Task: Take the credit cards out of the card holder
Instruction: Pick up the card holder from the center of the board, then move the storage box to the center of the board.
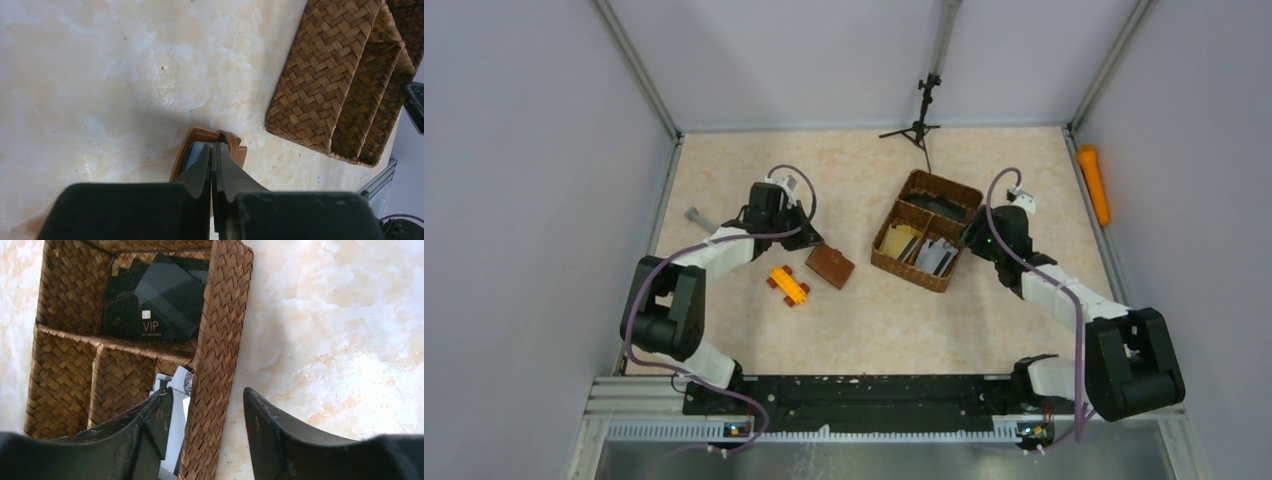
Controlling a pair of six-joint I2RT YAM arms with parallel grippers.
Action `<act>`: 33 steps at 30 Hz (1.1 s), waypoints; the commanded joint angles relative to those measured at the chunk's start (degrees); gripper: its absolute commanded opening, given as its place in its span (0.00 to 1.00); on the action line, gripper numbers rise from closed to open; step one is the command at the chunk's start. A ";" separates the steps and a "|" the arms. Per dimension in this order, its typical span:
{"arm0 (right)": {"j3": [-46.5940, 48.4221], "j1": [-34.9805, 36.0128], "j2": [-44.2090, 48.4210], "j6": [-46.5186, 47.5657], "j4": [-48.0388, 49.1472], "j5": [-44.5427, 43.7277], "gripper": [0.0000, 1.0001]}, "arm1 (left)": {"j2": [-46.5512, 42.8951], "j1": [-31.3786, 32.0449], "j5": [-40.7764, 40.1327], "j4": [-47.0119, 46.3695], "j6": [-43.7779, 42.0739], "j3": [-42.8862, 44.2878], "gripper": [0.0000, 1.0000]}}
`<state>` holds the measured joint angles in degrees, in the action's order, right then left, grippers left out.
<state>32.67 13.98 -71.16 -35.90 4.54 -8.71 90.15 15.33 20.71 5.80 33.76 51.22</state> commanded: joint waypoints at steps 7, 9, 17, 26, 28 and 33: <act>3.79 -0.18 -1.88 -0.69 0.77 1.60 0.22 | -4.38 2.17 4.38 -9.81 -3.42 -2.83 0.00; 4.09 -0.21 -2.03 -1.57 0.55 -0.64 0.09 | -4.58 2.24 5.35 -10.73 -3.19 -3.41 0.00; 4.90 -1.02 -4.04 -18.33 -0.74 -12.26 0.00 | -3.93 2.37 6.17 -11.09 -2.84 -3.67 0.00; 11.39 -4.37 -10.27 -33.92 -3.60 -15.98 0.00 | -3.29 3.46 6.86 -11.43 -2.82 -3.48 0.01; 13.08 -4.33 -12.01 -32.26 -0.26 -14.85 0.00 | -3.17 3.62 6.97 -11.34 -3.02 -3.42 0.01; 21.94 -5.23 -18.41 -15.32 6.35 6.21 0.04 | -3.32 3.82 7.78 -11.08 -3.74 -3.41 0.00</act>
<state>45.17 9.23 -86.00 -61.32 3.64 -17.28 87.74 18.79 26.46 -2.61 31.24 47.92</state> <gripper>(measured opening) 0.024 0.009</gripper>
